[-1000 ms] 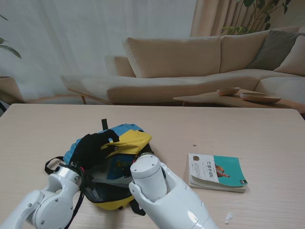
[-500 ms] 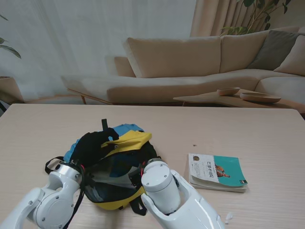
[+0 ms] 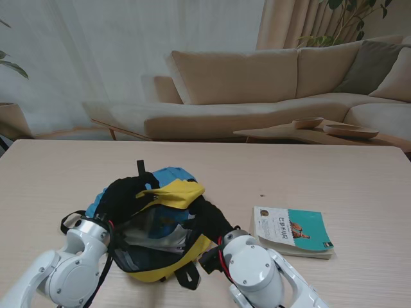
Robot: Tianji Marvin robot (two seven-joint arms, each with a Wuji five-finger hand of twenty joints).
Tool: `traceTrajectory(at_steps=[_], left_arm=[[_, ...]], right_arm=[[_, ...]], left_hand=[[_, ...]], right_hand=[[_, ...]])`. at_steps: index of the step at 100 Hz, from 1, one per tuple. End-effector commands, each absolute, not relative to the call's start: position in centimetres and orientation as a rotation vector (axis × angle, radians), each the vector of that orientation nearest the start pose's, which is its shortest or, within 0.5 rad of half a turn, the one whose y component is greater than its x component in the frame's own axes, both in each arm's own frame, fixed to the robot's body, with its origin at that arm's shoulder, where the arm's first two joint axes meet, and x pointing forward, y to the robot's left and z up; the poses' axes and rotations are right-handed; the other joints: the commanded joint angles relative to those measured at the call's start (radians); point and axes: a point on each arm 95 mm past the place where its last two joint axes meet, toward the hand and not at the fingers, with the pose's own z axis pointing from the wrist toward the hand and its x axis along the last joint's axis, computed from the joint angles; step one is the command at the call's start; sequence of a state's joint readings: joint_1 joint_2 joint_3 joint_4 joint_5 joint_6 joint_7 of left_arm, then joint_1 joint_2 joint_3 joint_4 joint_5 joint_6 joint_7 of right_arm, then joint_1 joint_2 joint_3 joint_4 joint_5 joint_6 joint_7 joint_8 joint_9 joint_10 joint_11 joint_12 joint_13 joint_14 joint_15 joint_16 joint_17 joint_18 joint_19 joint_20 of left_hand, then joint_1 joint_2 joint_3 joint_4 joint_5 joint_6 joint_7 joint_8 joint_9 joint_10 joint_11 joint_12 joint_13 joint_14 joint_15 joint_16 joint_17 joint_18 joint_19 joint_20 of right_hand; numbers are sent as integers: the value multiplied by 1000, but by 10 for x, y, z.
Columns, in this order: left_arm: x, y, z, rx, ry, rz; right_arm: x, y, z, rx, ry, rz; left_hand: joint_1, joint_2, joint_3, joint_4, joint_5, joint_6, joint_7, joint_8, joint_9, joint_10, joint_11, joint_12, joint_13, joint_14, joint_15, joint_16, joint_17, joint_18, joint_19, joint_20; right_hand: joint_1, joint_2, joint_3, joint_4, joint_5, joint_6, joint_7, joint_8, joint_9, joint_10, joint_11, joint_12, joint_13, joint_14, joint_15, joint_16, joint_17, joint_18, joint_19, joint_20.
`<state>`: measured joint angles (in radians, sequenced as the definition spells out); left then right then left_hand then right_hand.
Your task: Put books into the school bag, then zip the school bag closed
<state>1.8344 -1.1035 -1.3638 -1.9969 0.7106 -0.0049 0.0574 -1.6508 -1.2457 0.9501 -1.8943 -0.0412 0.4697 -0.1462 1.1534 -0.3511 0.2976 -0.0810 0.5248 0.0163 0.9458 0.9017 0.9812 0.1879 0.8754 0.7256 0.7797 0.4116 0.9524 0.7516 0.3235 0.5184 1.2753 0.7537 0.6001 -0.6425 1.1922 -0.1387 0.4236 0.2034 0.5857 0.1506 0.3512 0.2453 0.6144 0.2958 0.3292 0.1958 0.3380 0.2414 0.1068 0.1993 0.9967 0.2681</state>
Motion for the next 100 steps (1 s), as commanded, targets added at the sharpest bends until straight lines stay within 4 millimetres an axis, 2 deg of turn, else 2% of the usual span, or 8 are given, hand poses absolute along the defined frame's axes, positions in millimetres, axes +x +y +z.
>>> traceTrajectory(at_steps=[1,24,37,44,55,61,77,100], left_arm=[[334,-11,-248,-1383,1203,-1852],[332,-11,-250,-1390,1227,-1849],[330,-12,-253,-1397,1236,-1857],[328,-13,-255,-1401,1246,-1857],[326,-15,-258,-1398,1257,-1857],[325,-16,-260,-1402,1273,-1848],[323,-19,-267,-1420,1340,-1801],[319,-21,-275,-1455,1374,-1760]], right_arm=[[315,137,-308,-2366,-901,-1776],[308,100,-297,-2263,-1025,-1924],[310,78,-292,-2208,-1158,-2035],[313,66,-290,-2180,-1259,-2098],[318,49,-288,-2146,-1396,-2181],[322,41,-288,-2141,-1453,-2213],[330,20,-289,-2130,-1602,-2257],[343,-6,-299,-2192,-1730,-2248]], left_hand=[[83,83,2,-6,-2,-35,100,51,18,-39,52,8,3,23,7,16,-13,31,37,16],[82,84,0,-6,-3,-36,98,50,15,-39,49,8,-3,23,4,15,-20,28,33,15],[79,86,-4,-4,-5,-38,95,48,9,-36,44,9,-18,30,-5,14,-34,27,25,12],[77,88,-7,-4,-9,-37,88,42,5,-34,38,9,-25,32,-10,13,-42,26,20,10],[77,88,-10,-2,-9,-36,83,37,4,-32,32,11,-29,33,-13,13,-47,26,17,8],[78,88,-11,-1,-9,-35,81,34,4,-30,27,13,-32,37,-17,13,-50,28,14,7],[77,92,-14,1,-12,-34,71,22,0,-33,20,15,-34,32,-22,12,-52,25,14,6],[77,92,-21,3,-16,-31,70,13,-1,-30,15,19,-38,35,-26,12,-56,22,12,4]], right_hand=[[-43,8,-11,38,39,-30,14,14,26,-21,19,19,51,1,24,17,14,2,32,19],[-62,6,-5,41,61,-36,14,28,58,-22,25,25,74,5,48,30,30,12,44,27],[-96,8,4,46,74,-65,23,55,84,-41,31,32,93,-1,64,38,44,27,56,36],[-117,8,7,51,86,-88,51,99,106,-54,43,41,98,-15,80,48,50,49,72,48],[-153,-1,24,59,118,-117,170,260,110,-68,183,101,90,-31,175,98,53,72,107,72],[-157,-14,36,60,126,-126,191,305,107,-75,217,112,87,-37,206,114,51,78,113,77],[-146,-14,50,62,115,-150,178,319,91,-95,203,104,80,-53,202,112,47,74,111,77],[-76,-10,71,65,101,-176,125,294,94,-113,174,90,86,-66,181,101,45,70,103,74]])
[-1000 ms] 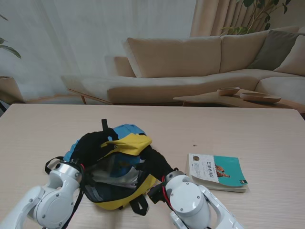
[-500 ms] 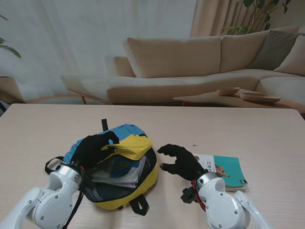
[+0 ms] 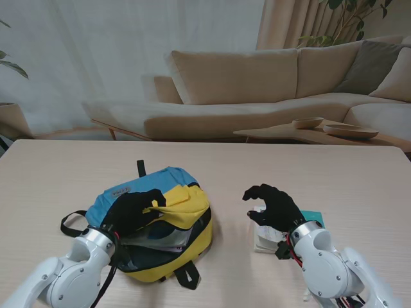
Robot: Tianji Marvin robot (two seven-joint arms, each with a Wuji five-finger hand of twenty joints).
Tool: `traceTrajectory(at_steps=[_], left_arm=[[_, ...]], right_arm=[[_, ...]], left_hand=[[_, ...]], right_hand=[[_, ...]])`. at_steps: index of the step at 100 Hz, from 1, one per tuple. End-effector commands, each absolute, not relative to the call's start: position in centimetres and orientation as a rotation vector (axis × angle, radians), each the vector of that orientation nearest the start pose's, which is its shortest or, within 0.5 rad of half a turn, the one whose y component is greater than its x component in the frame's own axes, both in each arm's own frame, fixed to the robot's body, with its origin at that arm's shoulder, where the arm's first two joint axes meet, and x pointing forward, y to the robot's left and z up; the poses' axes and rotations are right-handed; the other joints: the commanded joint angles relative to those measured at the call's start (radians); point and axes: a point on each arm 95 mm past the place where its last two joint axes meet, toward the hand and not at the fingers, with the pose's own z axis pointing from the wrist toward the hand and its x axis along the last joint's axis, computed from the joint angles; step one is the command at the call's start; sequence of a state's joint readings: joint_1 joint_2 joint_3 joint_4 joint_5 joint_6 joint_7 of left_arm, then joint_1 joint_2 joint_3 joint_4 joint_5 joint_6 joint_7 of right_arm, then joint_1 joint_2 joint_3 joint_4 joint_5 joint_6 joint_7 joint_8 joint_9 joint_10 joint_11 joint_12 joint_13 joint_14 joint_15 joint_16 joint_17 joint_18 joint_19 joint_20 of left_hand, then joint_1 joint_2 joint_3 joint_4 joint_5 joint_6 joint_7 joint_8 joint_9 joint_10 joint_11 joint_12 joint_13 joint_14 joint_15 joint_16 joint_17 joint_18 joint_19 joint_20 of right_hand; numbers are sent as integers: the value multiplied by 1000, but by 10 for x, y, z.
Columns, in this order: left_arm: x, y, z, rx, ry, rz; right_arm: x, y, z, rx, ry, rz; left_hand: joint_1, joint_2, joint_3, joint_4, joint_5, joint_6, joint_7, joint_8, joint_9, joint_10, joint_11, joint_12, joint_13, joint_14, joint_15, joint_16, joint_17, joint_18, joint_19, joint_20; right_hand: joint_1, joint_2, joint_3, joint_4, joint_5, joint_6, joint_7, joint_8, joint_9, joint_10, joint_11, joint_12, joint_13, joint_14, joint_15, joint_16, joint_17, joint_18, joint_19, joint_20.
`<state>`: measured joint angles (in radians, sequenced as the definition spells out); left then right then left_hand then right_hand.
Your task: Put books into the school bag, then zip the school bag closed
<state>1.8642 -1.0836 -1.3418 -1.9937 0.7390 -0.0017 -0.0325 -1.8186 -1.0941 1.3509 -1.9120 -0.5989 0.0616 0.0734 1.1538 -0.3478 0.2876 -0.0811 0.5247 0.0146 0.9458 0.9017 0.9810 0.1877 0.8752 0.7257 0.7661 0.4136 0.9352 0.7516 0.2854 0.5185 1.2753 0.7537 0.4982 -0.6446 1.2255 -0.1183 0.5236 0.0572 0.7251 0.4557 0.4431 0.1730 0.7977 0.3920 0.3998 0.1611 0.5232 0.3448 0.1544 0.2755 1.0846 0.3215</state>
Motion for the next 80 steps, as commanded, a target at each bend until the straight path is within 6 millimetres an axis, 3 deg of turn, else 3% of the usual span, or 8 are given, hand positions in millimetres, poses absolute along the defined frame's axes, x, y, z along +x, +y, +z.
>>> traceTrajectory(at_steps=[1,7,16,21,35,57,69,80], left_arm=[[318,-21,-276,-1458,1376,-1758],[315,-22,-277,-1481,1403,-1738],[308,-24,-279,-1509,1452,-1702],[304,-24,-280,-1517,1475,-1685],[294,-23,-279,-1519,1470,-1688],[291,-15,-271,-1476,1376,-1758],[295,-11,-268,-1463,1340,-1782],[302,-8,-269,-1442,1337,-1777]], right_arm=[[343,-7,-299,-2196,-1735,-2246],[347,-14,-303,-2222,-1765,-2234],[354,-23,-310,-2265,-1798,-2220],[357,-28,-314,-2289,-1820,-2213],[366,-41,-326,-2356,-1869,-2173],[376,-56,-342,-2424,-1967,-2139],[379,-64,-348,-2439,-2035,-2099],[380,-70,-352,-2420,-2133,-2034]], left_hand=[[75,88,-12,3,-16,-29,69,12,-1,-30,14,19,-25,33,-10,12,-19,22,11,4],[49,80,-15,11,-33,-22,47,-15,-14,-20,-25,19,-44,38,-40,2,-40,15,0,-3],[-99,43,46,16,-72,3,-45,-92,-64,0,-121,22,-96,47,-116,-18,-86,11,-30,-28],[-191,34,64,20,-95,28,-116,-145,-118,6,-166,-50,-136,44,-176,-38,-112,7,-58,-51],[-445,97,96,43,-124,59,-325,-253,-236,32,-382,-160,-240,32,-355,-112,-197,5,-190,-120],[-477,128,-56,44,-117,53,-454,-377,-329,64,-564,-273,-321,23,-506,-163,-269,-3,-348,-146],[-438,127,-44,50,-116,48,-478,-396,-345,63,-594,-286,-337,17,-531,-167,-285,-10,-381,-149],[-422,127,-27,53,-128,42,-489,-405,-361,56,-604,-290,-348,4,-544,-170,-295,-19,-403,-152]], right_hand=[[29,-8,38,44,1,-31,-16,-12,2,-41,-10,-6,15,-32,-5,-3,-2,-7,15,21],[33,-9,40,44,0,-38,-20,-16,5,-45,-16,-9,17,-34,-11,-6,-2,-10,12,19],[30,-17,40,43,0,-41,-22,-21,10,-50,-23,-11,17,-37,-20,-10,-2,-12,7,17],[22,-22,40,41,-4,-44,-24,-24,13,-54,-26,-12,18,-39,-25,-12,-4,-15,1,14],[-11,-38,39,38,-8,-52,-26,-30,16,-60,-36,-16,20,-41,-38,-19,-4,-18,-11,8],[-33,-50,42,34,-14,-69,-27,-37,22,-73,-47,-19,30,-46,-53,-26,-4,-20,-14,6],[-29,-47,18,27,-28,-99,-40,-51,14,-91,-83,-32,23,-58,-84,-41,-5,-32,-39,-8],[-13,-92,-9,15,-97,-165,-82,-83,-37,-144,-139,-52,-13,-92,-152,-74,-23,-71,-101,-41]])
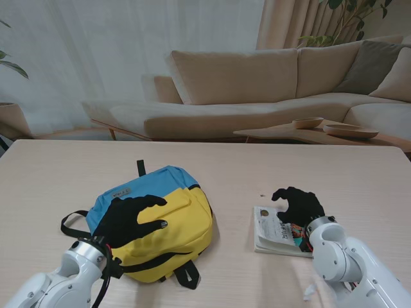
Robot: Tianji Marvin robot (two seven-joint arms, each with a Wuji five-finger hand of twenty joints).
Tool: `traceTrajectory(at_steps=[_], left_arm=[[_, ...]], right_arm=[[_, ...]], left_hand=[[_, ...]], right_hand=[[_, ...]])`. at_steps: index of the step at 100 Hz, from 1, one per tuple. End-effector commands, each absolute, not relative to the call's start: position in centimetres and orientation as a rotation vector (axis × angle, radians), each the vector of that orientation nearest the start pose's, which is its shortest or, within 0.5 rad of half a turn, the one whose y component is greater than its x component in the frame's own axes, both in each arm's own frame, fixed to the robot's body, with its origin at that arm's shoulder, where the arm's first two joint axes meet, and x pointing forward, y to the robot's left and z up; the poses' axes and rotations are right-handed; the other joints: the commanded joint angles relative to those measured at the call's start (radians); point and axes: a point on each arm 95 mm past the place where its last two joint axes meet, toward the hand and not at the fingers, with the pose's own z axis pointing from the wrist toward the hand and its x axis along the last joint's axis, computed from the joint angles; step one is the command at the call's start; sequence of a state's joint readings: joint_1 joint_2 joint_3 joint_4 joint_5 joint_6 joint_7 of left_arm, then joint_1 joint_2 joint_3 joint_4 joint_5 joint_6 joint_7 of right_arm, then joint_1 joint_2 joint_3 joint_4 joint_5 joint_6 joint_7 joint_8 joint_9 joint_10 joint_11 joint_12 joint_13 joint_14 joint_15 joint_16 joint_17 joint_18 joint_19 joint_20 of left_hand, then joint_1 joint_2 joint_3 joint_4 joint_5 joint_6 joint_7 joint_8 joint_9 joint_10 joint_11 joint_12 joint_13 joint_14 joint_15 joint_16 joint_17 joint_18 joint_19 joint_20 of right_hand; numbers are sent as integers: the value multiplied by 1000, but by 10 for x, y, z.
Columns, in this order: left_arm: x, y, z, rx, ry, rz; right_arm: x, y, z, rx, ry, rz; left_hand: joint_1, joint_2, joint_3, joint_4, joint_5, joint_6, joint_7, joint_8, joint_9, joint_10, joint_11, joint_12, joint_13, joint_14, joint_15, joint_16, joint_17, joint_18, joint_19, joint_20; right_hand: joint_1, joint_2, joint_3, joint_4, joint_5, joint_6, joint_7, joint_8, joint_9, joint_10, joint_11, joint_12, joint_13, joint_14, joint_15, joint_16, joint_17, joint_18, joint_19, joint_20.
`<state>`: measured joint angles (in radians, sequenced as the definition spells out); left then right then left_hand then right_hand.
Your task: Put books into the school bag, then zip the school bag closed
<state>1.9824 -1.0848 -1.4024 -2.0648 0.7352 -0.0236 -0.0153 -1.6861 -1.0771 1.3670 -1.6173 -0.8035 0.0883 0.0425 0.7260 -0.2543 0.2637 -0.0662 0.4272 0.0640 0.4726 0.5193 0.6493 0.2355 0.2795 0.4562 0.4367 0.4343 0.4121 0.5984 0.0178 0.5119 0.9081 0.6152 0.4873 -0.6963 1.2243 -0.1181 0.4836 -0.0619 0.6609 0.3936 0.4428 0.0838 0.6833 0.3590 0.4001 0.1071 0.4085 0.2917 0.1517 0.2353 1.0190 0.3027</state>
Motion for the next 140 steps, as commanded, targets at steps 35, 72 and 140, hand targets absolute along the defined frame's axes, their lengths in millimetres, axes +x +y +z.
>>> traceTrajectory(at_steps=[35,72,140], left_arm=[[314,-6,-276,-1453,1304,-1803],[310,-7,-275,-1436,1291,-1824],[307,-5,-275,-1403,1292,-1832]], right_arm=[[381,-76,-360,1570,1586,1131],[377,-77,-379,1595,1646,1032],[378,-64,-410,1578,1667,1020]], left_hand=[[8,30,41,37,-31,-2,4,-23,-30,11,3,-14,-14,-13,-22,-5,-30,-17,-65,-3],[-2,22,69,35,-28,-1,8,-27,-19,14,6,-12,-3,-8,-12,2,-23,-13,-71,12],[-13,7,96,30,-40,-5,15,-28,-27,3,22,-2,-5,-15,-2,7,-22,-14,-77,22]], right_hand=[[6,-145,-65,-19,-405,-81,-278,-107,-261,-93,-378,-174,-253,-125,-198,-111,-147,-146,-218,-147],[23,-176,-26,-16,-390,-57,-356,98,-262,-21,-161,-82,-200,-99,-112,-66,-115,-94,-160,-124],[142,-392,138,-43,-275,73,88,42,-150,-87,474,280,-123,-94,323,156,-50,-82,-2,-11]])
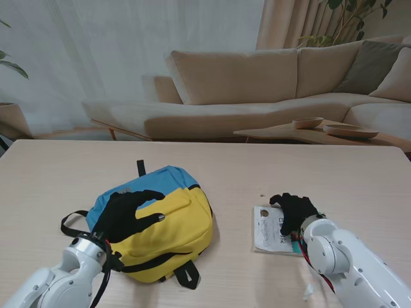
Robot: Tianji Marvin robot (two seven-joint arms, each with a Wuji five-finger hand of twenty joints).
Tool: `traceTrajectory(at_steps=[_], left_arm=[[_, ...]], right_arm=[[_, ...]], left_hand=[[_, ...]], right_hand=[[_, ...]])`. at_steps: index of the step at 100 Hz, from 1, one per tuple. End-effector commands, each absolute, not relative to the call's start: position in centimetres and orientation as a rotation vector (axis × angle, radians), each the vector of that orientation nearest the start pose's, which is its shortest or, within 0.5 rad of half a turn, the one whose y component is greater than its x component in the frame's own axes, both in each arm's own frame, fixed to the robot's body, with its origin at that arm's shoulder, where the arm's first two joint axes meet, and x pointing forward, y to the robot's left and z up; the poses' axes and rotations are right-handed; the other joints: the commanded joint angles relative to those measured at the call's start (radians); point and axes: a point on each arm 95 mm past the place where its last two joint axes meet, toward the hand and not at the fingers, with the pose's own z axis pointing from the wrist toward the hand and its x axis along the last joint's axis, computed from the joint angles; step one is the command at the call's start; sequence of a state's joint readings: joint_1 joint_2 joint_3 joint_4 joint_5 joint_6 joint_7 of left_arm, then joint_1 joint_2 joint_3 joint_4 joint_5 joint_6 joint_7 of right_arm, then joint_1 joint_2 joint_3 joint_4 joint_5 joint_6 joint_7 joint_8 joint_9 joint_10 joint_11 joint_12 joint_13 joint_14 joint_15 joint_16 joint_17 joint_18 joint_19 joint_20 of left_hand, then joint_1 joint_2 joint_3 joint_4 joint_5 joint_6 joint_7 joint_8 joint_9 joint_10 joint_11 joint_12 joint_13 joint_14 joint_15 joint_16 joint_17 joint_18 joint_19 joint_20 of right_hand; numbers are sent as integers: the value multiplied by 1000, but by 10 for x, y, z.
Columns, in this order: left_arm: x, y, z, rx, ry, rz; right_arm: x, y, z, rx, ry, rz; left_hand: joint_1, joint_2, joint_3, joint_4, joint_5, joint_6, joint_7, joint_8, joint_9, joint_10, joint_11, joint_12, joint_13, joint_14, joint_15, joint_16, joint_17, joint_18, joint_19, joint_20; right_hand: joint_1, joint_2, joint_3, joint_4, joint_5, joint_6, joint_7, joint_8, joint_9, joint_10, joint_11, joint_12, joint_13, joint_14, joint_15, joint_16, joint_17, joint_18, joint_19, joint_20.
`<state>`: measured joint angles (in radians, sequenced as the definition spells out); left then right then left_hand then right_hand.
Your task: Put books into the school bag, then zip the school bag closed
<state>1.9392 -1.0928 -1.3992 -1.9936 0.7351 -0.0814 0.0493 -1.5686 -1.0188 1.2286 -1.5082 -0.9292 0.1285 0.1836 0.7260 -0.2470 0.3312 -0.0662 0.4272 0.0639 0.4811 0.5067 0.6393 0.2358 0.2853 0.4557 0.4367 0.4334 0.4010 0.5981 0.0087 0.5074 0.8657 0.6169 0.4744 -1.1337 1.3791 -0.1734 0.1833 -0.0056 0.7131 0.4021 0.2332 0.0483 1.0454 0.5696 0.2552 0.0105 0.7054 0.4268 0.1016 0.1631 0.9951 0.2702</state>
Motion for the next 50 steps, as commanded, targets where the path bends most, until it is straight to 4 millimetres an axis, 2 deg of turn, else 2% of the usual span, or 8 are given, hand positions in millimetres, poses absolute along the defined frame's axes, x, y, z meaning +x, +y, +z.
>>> traceTrajectory(at_steps=[1,16,24,28,36,44,50], left_arm=[[307,-5,-275,-1402,1292,-1832],[307,-5,-274,-1399,1298,-1829],[306,-5,-274,-1398,1301,-1827],[306,-5,-274,-1397,1301,-1827],[307,-5,-274,-1394,1303,-1825],[307,-5,-274,-1391,1305,-1825],[307,-5,-274,-1389,1305,-1825]], right_arm=[[378,-64,-410,1578,1667,1020],[380,-63,-413,1576,1669,1016],[380,-62,-414,1572,1663,1025],[380,-62,-415,1569,1661,1031],[380,-61,-416,1559,1658,1040],[381,-60,-417,1553,1653,1050],[381,-59,-418,1547,1649,1056]], left_hand=[[-13,-1,29,30,-40,-5,6,-16,-18,3,16,-1,-5,-13,9,7,-13,-10,-35,21],[-14,-2,33,29,-42,-5,6,-16,-23,0,16,-1,-7,-15,9,8,-14,-10,-37,21],[-16,-5,34,29,-45,-8,6,-16,-26,-3,17,0,-10,-19,8,8,-14,-13,-38,21],[-15,-5,36,29,-47,-6,5,-16,-28,-3,17,1,-11,-19,8,8,-15,-14,-38,21],[-16,-9,38,29,-50,-7,6,-16,-33,-6,18,2,-14,-21,8,8,-17,-15,-39,21],[-16,-11,41,28,-53,-6,6,-15,-36,-8,21,4,-16,-23,8,9,-17,-16,-39,22],[-17,-13,43,28,-53,-6,9,-14,-41,-9,23,6,-18,-23,9,10,-18,-17,-39,23]], right_hand=[[155,45,-16,12,28,15,49,44,61,-52,114,73,24,2,28,21,0,-10,22,22],[175,42,0,14,35,-5,183,176,91,-67,146,134,42,3,74,43,6,-8,28,27],[200,42,10,17,31,-22,220,236,105,-91,171,231,45,-4,148,80,11,-12,33,31],[212,44,15,20,25,-30,233,260,122,-118,183,330,51,-13,218,115,17,-18,39,35],[232,41,28,24,21,-51,264,286,154,-163,214,449,72,-24,333,172,25,-23,46,40],[238,40,35,25,17,-93,343,341,171,-194,217,514,93,-26,360,187,31,-24,51,44],[232,40,36,24,7,-125,397,380,165,-199,206,522,89,-26,358,188,28,-25,48,43]])
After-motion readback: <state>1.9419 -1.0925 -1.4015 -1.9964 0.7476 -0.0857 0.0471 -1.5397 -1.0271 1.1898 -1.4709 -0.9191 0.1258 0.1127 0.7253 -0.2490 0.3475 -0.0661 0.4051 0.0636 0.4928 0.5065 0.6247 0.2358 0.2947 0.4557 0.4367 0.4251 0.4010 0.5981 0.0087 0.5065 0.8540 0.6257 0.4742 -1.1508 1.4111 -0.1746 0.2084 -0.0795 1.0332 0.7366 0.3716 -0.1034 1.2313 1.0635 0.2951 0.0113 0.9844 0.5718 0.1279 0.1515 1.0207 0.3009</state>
